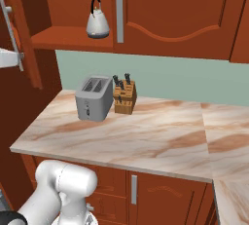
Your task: Open the cabinet, pick the kettle from the cabinet, and place it in the sink.
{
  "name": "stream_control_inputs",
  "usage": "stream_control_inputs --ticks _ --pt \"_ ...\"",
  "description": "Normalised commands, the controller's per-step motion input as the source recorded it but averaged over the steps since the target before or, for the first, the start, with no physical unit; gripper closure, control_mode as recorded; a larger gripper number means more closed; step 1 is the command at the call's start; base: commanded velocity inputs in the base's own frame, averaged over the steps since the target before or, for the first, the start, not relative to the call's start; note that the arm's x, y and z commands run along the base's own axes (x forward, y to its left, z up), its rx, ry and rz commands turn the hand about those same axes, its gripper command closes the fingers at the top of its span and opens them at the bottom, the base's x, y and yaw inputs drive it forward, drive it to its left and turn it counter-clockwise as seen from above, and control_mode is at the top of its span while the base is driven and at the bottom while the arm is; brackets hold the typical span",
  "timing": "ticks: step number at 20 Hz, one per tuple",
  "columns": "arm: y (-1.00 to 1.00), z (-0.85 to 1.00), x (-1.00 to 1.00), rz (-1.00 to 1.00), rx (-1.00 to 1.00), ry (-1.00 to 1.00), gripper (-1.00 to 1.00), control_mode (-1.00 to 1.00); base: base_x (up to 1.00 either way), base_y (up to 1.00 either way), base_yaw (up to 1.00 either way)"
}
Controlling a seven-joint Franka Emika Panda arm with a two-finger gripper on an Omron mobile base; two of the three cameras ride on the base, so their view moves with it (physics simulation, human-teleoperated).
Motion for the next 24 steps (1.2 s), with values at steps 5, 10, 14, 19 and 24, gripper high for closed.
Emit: stream_control_inputs --ticks 5,10,14,19,24 --pt "0.52 0.00 -0.26 -0.10 0.00 0.00 1.00 -1.00 0.00 0.00 0.00" --pt "0.36 -0.01 -0.19 -0.04 0.00 0.00 1.00 -1.00 0.00 0.00 0.00" --pt "0.32 -0.17 -0.10 0.00 0.00 -0.01 -1.00 -1.00 0.00 0.00 0.00" --pt "0.12 -0.23 -0.08 0.00 0.11 0.00 -1.00 -1.00 0.00 0.00 0.00" --pt "0.01 -0.11 -0.22 0.00 0.24 0.06 -1.00 -1.00 0.00 0.00 0.00"
